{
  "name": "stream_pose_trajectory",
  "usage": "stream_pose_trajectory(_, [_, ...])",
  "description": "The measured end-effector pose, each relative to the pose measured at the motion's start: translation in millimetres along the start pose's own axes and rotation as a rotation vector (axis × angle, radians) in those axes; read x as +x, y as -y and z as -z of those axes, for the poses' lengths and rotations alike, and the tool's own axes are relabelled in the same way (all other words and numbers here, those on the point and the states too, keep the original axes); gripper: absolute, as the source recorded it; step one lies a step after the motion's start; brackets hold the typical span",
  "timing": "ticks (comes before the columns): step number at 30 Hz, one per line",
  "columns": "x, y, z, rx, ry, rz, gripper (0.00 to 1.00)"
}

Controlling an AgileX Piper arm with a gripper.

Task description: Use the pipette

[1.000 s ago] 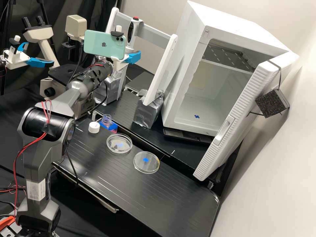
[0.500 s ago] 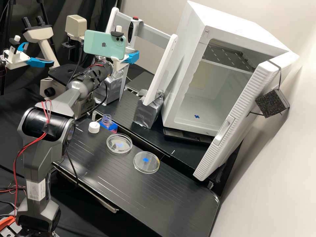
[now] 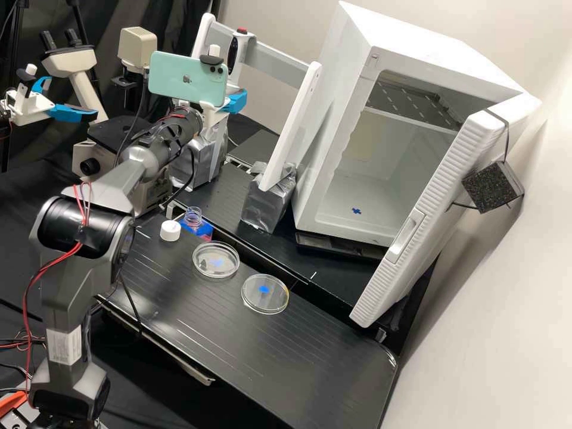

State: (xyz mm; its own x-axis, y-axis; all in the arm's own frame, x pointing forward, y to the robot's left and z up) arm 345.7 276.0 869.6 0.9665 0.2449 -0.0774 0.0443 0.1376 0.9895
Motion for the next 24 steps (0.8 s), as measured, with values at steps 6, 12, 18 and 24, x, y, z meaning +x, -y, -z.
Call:
stream_pose_trajectory(6, [-1.3, -14.1, -2.2, 0.009, -0.007, 0.007, 0.0])
stream_pose_trajectory(12, [-0.3, -35.4, -2.6, 0.015, -0.011, -0.046, 0.0])
stream_pose_trajectory(18, [-1.9, -53.2, -7.2, 0.056, -0.009, -0.089, 0.0])
stream_pose_trajectory(24, [-21.1, -57.5, -15.7, 0.125, -0.024, -0.084, 0.0])
